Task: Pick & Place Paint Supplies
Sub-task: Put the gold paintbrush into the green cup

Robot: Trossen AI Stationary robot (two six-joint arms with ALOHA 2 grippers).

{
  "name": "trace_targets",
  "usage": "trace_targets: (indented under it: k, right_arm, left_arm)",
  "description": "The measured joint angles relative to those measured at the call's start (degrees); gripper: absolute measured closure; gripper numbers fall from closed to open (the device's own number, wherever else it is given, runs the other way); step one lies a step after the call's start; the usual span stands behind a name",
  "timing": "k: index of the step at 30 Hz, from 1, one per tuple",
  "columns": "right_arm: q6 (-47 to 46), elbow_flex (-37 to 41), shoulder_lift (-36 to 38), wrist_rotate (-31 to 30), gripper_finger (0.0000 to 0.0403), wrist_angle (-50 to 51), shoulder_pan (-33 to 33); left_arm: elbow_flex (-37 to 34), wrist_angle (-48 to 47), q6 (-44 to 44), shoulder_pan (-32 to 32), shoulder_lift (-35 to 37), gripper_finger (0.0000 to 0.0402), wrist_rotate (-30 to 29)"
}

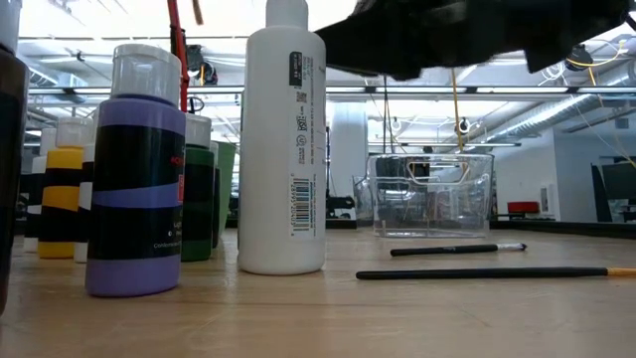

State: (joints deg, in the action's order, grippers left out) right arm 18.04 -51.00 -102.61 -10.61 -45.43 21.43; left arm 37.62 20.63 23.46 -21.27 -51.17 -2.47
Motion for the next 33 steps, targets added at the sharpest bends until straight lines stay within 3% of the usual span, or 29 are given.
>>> trace_targets:
  k: [3,10,16,20,33]
  right_arm:
    - [0.15,-0.11,0.13,-0.20,0.0385,2.47,1.82]
    - [4.91,1.18,0.02,-0.09,0.0384,-1.51,4.60]
    - [8.20,1.36,-0.09,-0.15,0.0384,-3.38,5.11]
    - [7.96,1.38,-0.09,-3.11,0.0385,-4.86,4.01]
    - [5.34,1.38,0.33,-3.15,0.0385,-15.26,-1.08]
  left_arm:
    - [-2.38,-0.86,0.51,0.59,4.10,0.0400,-8.09]
    - [-9.27,1.88,0.40,4.88,8.92,0.0400,-18.34]
    - [-14.49,6.03,-4.02,10.91,8.91,0.0400,-18.11]
    - [-17.25,7.13,-7.20,14.70,8.76,0.0400,-15.92]
    - [-25.91,16.58,-14.72,23.94,8.38,0.0400,-13.19]
